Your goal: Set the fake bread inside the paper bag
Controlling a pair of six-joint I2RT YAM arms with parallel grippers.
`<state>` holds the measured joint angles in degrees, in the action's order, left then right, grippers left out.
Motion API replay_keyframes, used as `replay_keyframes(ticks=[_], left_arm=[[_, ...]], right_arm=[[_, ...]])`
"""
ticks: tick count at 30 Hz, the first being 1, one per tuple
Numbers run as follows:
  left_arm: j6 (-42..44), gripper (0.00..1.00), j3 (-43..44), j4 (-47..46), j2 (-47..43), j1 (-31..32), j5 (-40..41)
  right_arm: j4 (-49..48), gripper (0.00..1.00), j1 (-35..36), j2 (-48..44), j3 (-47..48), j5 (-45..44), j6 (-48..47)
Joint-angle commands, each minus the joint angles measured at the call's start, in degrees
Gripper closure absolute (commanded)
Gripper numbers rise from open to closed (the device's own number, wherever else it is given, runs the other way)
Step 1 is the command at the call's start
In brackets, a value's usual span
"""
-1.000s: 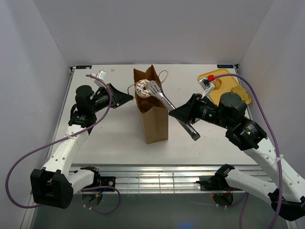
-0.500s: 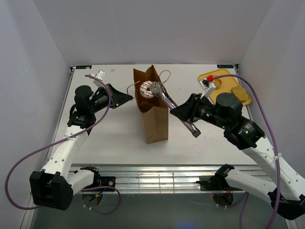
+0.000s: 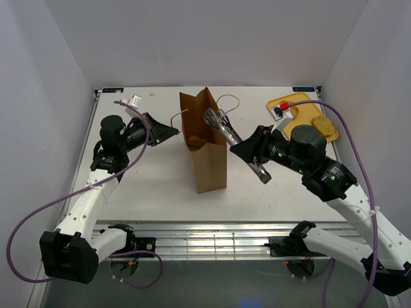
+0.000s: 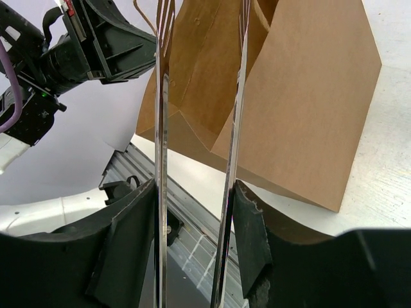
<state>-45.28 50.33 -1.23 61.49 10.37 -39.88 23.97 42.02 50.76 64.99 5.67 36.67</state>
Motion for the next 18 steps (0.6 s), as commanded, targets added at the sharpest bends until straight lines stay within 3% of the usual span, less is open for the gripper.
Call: replay_keyframes(ticks=[1, 9, 18], left_arm=[[0.80, 1.00, 0.83, 0.97, -1.29, 0.26, -0.02], [1.15, 1.00, 0.74, 0.97, -0.76, 0.18, -0.46], [0.80, 1.00, -1.02, 2.11, -0.76, 0.18, -0.38]], right_arm=[[-1.20, 0.46, 0.34, -1.10, 1.01, -1.54, -0.98], [-3.39, 0.47, 0.34, -2.33, 1.36, -0.75, 0.86], [-3.23, 0.48, 0.26, -1.90, 11.02, -2.15, 1.57]])
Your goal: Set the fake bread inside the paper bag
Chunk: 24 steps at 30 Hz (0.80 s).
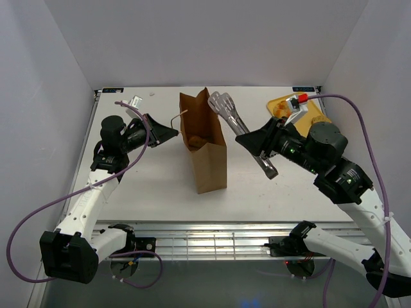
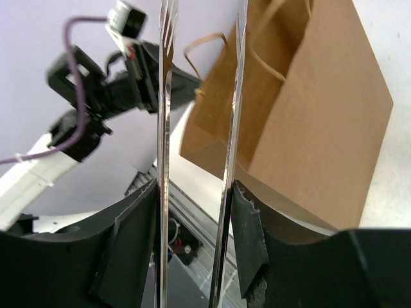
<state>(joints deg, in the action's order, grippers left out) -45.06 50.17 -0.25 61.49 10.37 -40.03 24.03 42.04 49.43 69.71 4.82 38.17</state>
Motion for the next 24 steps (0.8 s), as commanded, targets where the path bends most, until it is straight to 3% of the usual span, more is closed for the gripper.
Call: replay_keyframes(ticks=[1, 6, 11, 14, 15, 19, 24], left_arm=[[0.50, 1.00, -0.95, 1.13, -0.50, 0.18, -0.31], [0.94, 1.00, -0.43, 1.39, 0.12, 0.18, 0.21], [2.52, 1.00, 1.25, 4.21, 1.43, 0.18, 1.36], [2.43, 1.00, 0.89, 4.73, 0.91, 0.26, 1.62], [2.61, 1.00, 0.98, 5.08, 0.65, 0.18, 1.88], [3.05, 1.00, 0.98, 5.35, 0.38, 0.18, 2.06], [3.31, 1.00, 1.95, 4.65, 2.22, 0.18, -0.65]], right_arm=[[-1.98, 0.48, 0.23, -0.13, 7.79, -2.61, -0.81], [1.01, 0.47, 0.23, 2.60, 15.44, -9.37, -5.64], [3.74, 0.45, 0.06, 7.24, 21.07, -25.89, -14.78], [4.36, 0.45, -3.00, 10.58, 23.01, -30.48, -19.36], [4.18, 0.45, -4.85, 11.56, 23.45, -29.70, -19.80], [2.44, 0.47, -24.23, 16.13, 21.27, -8.15, -15.68], [-1.53, 0.48, -34.73, 18.42, 15.46, 1.67, -13.04]])
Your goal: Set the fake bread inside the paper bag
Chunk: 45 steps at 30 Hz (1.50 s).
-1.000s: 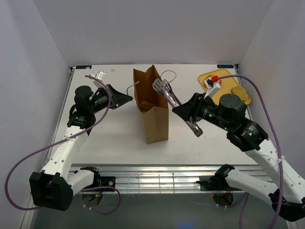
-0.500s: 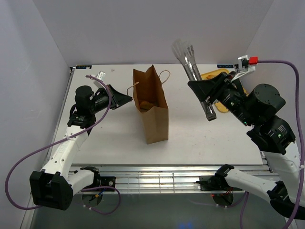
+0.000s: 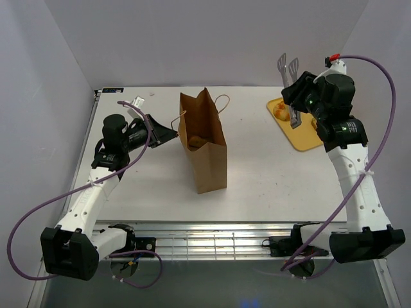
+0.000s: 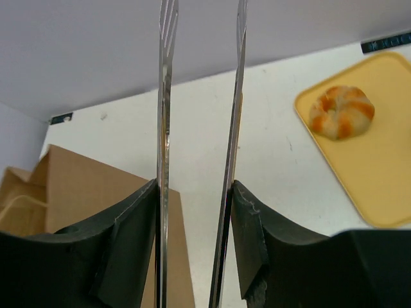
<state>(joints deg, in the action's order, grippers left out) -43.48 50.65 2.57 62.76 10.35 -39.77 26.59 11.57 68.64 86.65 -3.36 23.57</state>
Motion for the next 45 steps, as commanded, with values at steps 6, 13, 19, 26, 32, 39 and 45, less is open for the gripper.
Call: replay_keyframes(ticks=[6, 13, 19, 26, 32, 39, 45], left_arm=[[1.30, 1.00, 1.03, -1.42, 2.01, 0.28, -3.38], [-0.73, 1.00, -1.35, -5.91, 1.92, 0.28, -5.67], [-0.63, 1.00, -1.43, -6.52, 2.01, 0.20, -6.37], [-2.22, 1.00, -1.44, -8.81, 2.01, 0.20, -6.29], [-2.66, 1.00, -1.96, -8.72, 1.75, 0.29, -4.70], [-2.39, 1.00, -2.58, -8.02, 0.96, 0.29, -3.83], [-2.39, 1.00, -2.67, -7.66, 0.43, 0.37, -3.12]], right_arm=[[-14.27, 0.48, -18.76, -2.02, -17.46, 26.87, 8.50], [-28.32, 0.48, -32.12, -0.97, -34.95, 41.12, 16.32], [-46.68, 0.47, -37.76, 6.04, -45.76, 51.06, 27.03], [-56.72, 0.46, -39.87, 14.58, -47.37, 54.07, 32.67], [-57.53, 0.45, -41.01, 19.50, -45.26, 53.54, 33.47], [-61.21, 0.44, -41.19, 24.96, -44.90, 53.28, 36.10], [-61.75, 0.43, -41.19, 28.39, -43.41, 52.66, 36.46]])
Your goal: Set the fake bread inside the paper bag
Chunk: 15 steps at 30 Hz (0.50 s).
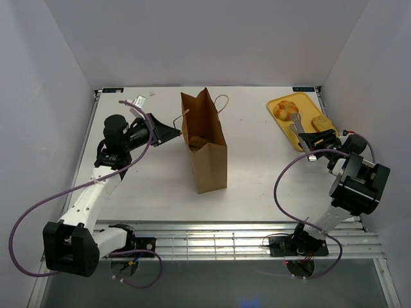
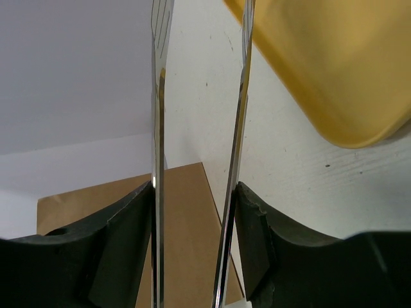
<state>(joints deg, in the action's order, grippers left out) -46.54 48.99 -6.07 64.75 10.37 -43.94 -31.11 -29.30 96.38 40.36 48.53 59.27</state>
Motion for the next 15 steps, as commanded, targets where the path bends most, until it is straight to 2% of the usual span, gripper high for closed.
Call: replay_keyframes(ticks=[1, 15], left_arm=[[0.67, 1.00, -0.92, 0.97, -1.56, 0.26, 1.23], [0.40, 1.00, -0.13, 0.88, -1.30, 0.70, 2.81]], right_arm=[[-4.04, 0.43, -0.23, 1.00, 3.06, 0.51, 0.76], [-4.66, 0.39, 1.08, 7.33, 6.13, -0.10, 0.41]])
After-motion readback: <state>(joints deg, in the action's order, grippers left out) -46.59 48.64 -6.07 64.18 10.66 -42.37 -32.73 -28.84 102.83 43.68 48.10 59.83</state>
